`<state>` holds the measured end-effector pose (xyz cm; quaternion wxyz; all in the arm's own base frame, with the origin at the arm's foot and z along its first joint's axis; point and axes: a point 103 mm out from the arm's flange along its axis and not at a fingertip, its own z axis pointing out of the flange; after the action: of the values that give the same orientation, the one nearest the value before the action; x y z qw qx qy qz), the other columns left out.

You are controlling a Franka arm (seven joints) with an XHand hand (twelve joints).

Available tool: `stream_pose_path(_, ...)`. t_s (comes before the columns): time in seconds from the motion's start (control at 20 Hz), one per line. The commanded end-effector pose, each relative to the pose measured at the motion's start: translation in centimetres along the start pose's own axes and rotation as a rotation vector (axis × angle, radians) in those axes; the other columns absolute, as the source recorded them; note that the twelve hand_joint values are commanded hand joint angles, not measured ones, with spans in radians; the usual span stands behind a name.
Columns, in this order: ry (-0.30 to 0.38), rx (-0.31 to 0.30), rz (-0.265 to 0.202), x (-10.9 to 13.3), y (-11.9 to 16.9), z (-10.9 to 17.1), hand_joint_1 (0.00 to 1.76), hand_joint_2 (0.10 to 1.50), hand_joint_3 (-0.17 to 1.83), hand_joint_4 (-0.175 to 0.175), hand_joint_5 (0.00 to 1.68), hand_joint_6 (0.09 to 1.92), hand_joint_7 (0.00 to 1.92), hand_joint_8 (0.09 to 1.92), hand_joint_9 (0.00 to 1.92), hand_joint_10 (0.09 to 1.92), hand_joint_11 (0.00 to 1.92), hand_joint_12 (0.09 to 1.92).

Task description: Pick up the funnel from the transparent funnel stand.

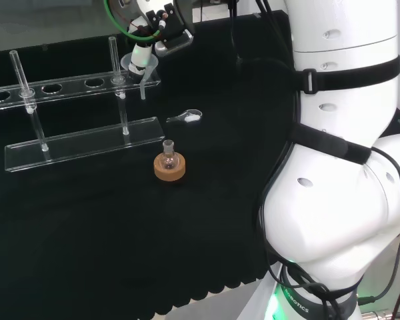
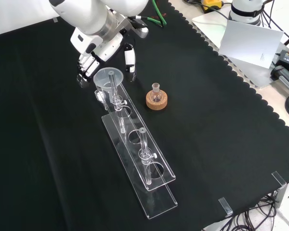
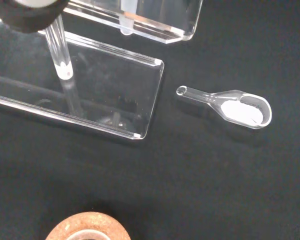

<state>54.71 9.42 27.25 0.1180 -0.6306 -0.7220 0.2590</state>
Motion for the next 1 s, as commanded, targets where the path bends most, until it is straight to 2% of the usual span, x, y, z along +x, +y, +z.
stream_pose_path(0.05,-0.011,0.007,0.005,0.01,0.43,0.34,0.73,0.72,0.17,-0.106,0.11,0.09,0.0,0.65,0.2,0.89,0.29,1.49)
stream_pose_path(0.6,-0.02,0.007,0.012,-0.01,0.8,0.61,0.74,0.71,0.21,-0.104,0.14,0.09,0.0,0.73,0.26,0.87,0.32,1.47)
stream_pose_path(1.0,-0.029,0.01,0.012,0.13,1.11,0.93,0.75,0.67,0.32,-0.104,0.26,0.09,0.1,0.78,0.47,0.73,0.37,1.43)
